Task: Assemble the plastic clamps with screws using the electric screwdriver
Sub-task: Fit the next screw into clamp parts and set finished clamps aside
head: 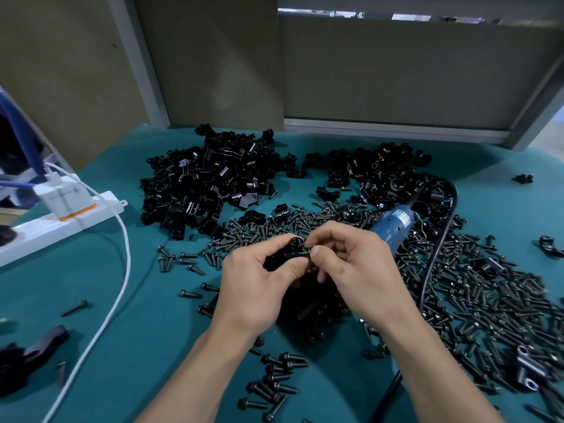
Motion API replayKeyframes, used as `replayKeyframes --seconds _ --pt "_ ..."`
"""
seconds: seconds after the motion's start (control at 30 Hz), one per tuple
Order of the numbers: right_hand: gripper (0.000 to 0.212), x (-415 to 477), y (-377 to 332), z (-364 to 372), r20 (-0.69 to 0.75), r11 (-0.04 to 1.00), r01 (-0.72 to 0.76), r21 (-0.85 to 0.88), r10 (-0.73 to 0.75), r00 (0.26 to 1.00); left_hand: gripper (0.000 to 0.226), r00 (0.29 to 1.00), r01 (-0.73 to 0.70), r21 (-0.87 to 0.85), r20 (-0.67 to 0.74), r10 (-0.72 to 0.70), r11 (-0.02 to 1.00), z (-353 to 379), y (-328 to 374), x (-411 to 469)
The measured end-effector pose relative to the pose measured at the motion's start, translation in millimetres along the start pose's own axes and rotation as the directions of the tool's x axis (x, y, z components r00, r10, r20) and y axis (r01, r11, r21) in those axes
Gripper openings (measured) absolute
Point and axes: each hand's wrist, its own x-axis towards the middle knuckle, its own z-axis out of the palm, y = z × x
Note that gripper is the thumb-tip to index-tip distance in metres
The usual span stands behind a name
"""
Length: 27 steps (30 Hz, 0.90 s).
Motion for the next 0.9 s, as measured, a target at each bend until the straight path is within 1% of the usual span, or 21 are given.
replayKeyframes --seconds 0.07,0.13,0.2,0.23,0.27,0.33,0.4,0.43,0.5,0.57,0.63,0.7,0.77,0.8,0.87,0.9 --pt "0.023 1.5 0.6 1.2 -0.025 1.0 -0.03 -0.005 0.03 0.999 0.038 0.999 0.033 -0.008 0.004 -0.033 0.999 0.9 -1.6 -0.4" --pt "0.033 2.7 0.9 6.4 -0.049 0.996 -0.065 -0.068 0.062 0.997 0.043 0.999 0.031 -0.007 0.015 -0.031 1.0 0.8 -1.2 -1.8" --pt "0.043 3.0 0.1 12.4 -0.071 0.986 -0.068 -0.152 0.058 0.996 0.039 1.0 0.028 0.013 0.005 -0.028 1.0 0.5 0.4 -2.9" --pt "0.043 2.4 -1.1 13.9 -0.081 0.982 -0.062 -0.178 0.049 0.996 0.035 0.999 0.035 0.029 -0.006 -0.035 0.999 0.3 0.7 -2.6" --pt "0.042 1.7 -1.9 14.0 -0.09 0.982 -0.055 -0.179 0.039 0.995 0.034 0.999 0.041 0.043 -0.012 -0.04 0.998 0.1 0.5 -2.0" --pt "0.035 0.1 -1.5 10.0 -0.093 0.994 -0.048 -0.103 0.038 0.995 0.032 0.998 0.053 0.038 -0.016 -0.053 0.998 0.4 -0.1 -1.0" --pt "0.021 -0.4 -1.4 3.7 -0.044 0.997 -0.069 -0.018 0.068 0.997 0.032 0.996 0.088 0.025 -0.033 -0.088 0.996 0.1 -0.8 1.0" --pt "0.018 -0.4 -1.5 1.6 -0.013 0.998 -0.068 -0.001 0.068 0.998 0.033 0.994 0.1 0.016 -0.041 -0.099 0.995 -0.2 -1.4 1.5" --pt "0.017 0.2 -1.7 0.4 0.014 0.999 -0.044 -0.006 0.044 0.999 0.032 0.995 0.099 -0.009 -0.028 -0.099 0.995 -0.4 -2.2 1.4" --pt "0.028 1.5 -1.9 1.8 -0.004 0.998 -0.011 -0.067 0.011 1.0 0.032 0.998 0.061 -0.04 0.029 -0.06 0.997 -0.3 -0.1 0.2" --pt "0.04 2.4 -1.1 4.5 -0.014 0.99 0.011 -0.141 -0.013 1.0 0.038 0.998 0.01 -0.049 0.065 -0.007 0.999 -1.3 5.0 -1.1" --pt "0.044 2.5 0.1 7.1 -0.012 0.983 0.012 -0.181 -0.014 1.0 0.04 0.998 -0.014 -0.033 0.065 0.016 0.999 -2.9 8.3 -0.7" --pt "0.039 0.5 1.4 8.7 -0.045 0.989 0.003 -0.151 -0.009 0.999 0.039 0.998 -0.022 -0.001 0.063 0.023 1.0 -4.5 6.4 0.3" --pt "0.032 -0.5 1.9 8.5 -0.067 0.994 -0.002 -0.112 -0.005 0.998 0.036 0.998 -0.012 0.009 0.059 0.011 1.0 -5.0 3.9 0.8" --pt "0.018 -0.9 1.4 6.9 -0.067 1.0 -0.017 -0.003 0.017 0.998 0.028 0.999 0.043 0.028 0.025 -0.044 0.999 -5.5 -1.6 2.1" --pt "0.02 -0.3 1.0 6.0 -0.053 0.998 -0.029 0.055 0.032 0.998 0.028 0.997 0.079 0.037 0.003 -0.079 0.996 -5.5 -3.7 2.8"
